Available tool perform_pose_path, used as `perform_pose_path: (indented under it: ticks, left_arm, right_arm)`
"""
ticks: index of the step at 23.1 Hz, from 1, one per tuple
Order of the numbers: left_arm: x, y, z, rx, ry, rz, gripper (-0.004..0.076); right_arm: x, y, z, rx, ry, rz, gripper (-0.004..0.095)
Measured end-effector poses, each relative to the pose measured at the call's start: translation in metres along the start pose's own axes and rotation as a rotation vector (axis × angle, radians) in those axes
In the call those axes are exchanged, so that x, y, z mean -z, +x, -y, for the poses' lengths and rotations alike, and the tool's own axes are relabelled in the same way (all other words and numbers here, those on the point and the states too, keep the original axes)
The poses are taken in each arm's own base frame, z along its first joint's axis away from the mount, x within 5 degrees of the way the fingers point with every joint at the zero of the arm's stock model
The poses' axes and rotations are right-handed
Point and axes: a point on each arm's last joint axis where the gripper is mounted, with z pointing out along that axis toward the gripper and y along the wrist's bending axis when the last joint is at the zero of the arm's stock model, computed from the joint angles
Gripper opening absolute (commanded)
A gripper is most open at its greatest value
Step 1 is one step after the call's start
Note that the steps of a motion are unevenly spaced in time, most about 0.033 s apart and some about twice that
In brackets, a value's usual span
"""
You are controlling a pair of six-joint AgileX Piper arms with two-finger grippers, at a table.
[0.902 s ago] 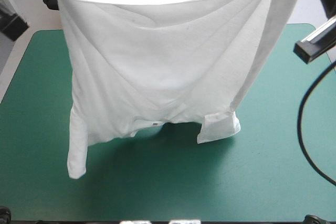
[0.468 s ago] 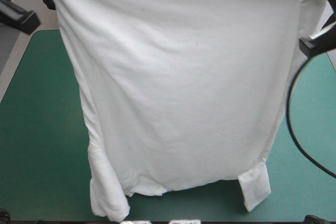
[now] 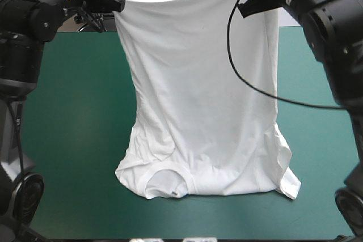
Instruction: Fold the cloth
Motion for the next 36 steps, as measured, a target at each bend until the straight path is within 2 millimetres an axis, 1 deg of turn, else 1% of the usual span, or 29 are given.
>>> perform_pose_path:
  ticks: [1,3,5,6,8,9,11,12,13,14,15,16,17,18,19,20,21,22,23,24,25,26,27,28,29,30,32,35,36]
  left_arm:
    - [-0.01,0.001,-0.001,0.004,-0.02,0.029,-0.0017]
    - [-0.024,0.0,-0.002,0.0,-0.054,0.099,-0.0017]
    - [-0.038,-0.002,-0.002,-0.021,-0.088,0.183,-0.0017]
    - [-0.042,-0.003,-0.003,-0.036,-0.103,0.224,-0.0017]
    - [-0.047,-0.008,-0.003,-0.065,-0.128,0.304,-0.0017]
    - [-0.046,-0.013,-0.004,-0.079,-0.143,0.358,-0.0017]
    - [-0.039,-0.025,-0.007,-0.11,-0.175,0.455,-0.0017]
    - [-0.027,-0.039,-0.011,-0.13,-0.204,0.532,-0.0017]
    - [-0.021,-0.044,-0.012,-0.135,-0.215,0.559,-0.0017]
    - [-0.009,-0.054,-0.016,-0.14,-0.235,0.594,-0.0017]
    - [-0.001,-0.058,-0.018,-0.137,-0.243,0.588,-0.0017]
    - [0.001,-0.058,-0.019,-0.126,-0.241,0.557,-0.0017]
    - [0.002,-0.053,-0.02,-0.098,-0.231,0.478,-0.0017]
    - [-0.002,-0.044,-0.02,-0.066,-0.213,0.367,-0.0017]
    - [-0.01,-0.029,-0.018,-0.035,-0.188,0.223,-0.0017]
    - [-0.021,-0.009,-0.015,-0.02,-0.164,0.068,-0.0017]
    - [-0.04,0.021,-0.007,-0.012,-0.128,-0.118,-0.0017]
    - [-0.055,0.049,0.0,-0.012,-0.096,-0.258,-0.0017]
    - [-0.066,0.07,0.007,-0.012,-0.07,-0.347,-0.0017]
    - [-0.077,0.096,0.015,-0.013,-0.039,-0.444,-0.0017]
    - [-0.082,0.117,0.022,-0.009,-0.011,-0.513,-0.0017]
    - [-0.082,0.136,0.028,-0.004,0.014,-0.572,-0.0017]
    - [-0.08,0.153,0.033,0.002,0.037,-0.628,-0.0017]
    - [-0.071,0.168,0.038,0.009,0.057,-0.675,-0.0017]
    - [-0.058,0.173,0.04,0.02,0.07,-0.691,-0.0017]
    - [-0.04,0.178,0.042,0.031,0.087,-0.708,-0.0017]
    - [-0.013,0.182,0.044,0.044,0.108,-0.728,-0.0017]
    - [0.027,0.192,0.048,0.065,0.14,-0.789,-0.0017]
    - [0.039,0.198,0.049,0.061,0.145,-0.822,-0.0017]
  right_arm:
    - [-0.02,0.007,0.005,-0.044,-0.024,0.013,-0.0017]
    - [-0.051,0.02,0.014,-0.121,-0.079,0.057,-0.0018]
    - [-0.074,0.029,0.026,-0.166,-0.086,0.127,-0.0018]
    - [-0.078,0.029,0.031,-0.179,-0.086,0.177,-0.0018]
    - [-0.078,0.023,0.04,-0.181,-0.051,0.271,-0.0017]
    - [-0.073,0.016,0.044,-0.178,-0.026,0.337,-0.0017]
    - [-0.064,0.006,0.049,-0.175,0.0,0.408,-0.0017]
    - [-0.054,-0.003,0.054,-0.178,0.014,0.459,-0.0017]
    - [-0.049,-0.006,0.055,-0.178,0.017,0.47,-0.0018]
    - [-0.043,-0.009,0.056,-0.173,0.012,0.474,-0.0018]
    - [-0.042,-0.008,0.055,-0.166,-0.005,0.449,-0.0018]
    - [-0.043,-0.005,0.052,-0.158,-0.03,0.406,-0.0018]
    - [-0.046,0.001,0.048,-0.141,-0.064,0.337,-0.0017]
    - [-0.05,0.008,0.044,-0.132,-0.093,0.27,-0.0017]
    - [-0.058,0.021,0.037,-0.13,-0.138,0.171,-0.0017]
    - [-0.066,0.034,0.031,-0.134,-0.173,0.088,-0.0017]
    - [-0.084,0.061,0.018,-0.143,-0.234,-0.053,-0.0017]
    - [-0.096,0.083,0.007,-0.152,-0.273,-0.15,-0.0017]
    - [-0.108,0.11,-0.005,-0.164,-0.31,-0.25,-0.0017]
    - [-0.113,0.133,-0.016,-0.175,-0.339,-0.328,-0.0017]
    - [-0.112,0.153,-0.026,-0.187,-0.364,-0.388,-0.0017]
    - [-0.107,0.168,-0.033,-0.198,-0.386,-0.438,-0.0017]
    - [-0.096,0.177,-0.038,-0.207,-0.405,-0.473,-0.0017]
    - [-0.084,0.186,-0.043,-0.217,-0.429,-0.509,-0.0017]
    - [-0.072,0.196,-0.049,-0.223,-0.454,-0.555,-0.0017]
    - [-0.06,0.205,-0.053,-0.228,-0.476,-0.592,-0.0017]
    - [-0.043,0.217,-0.059,-0.228,-0.511,-0.656,-0.0017]
    - [-0.018,0.233,-0.067,-0.235,-0.561,-0.748,-0.0017]
    - [-0.008,0.235,-0.068,-0.232,-0.568,-0.765,-0.0017]
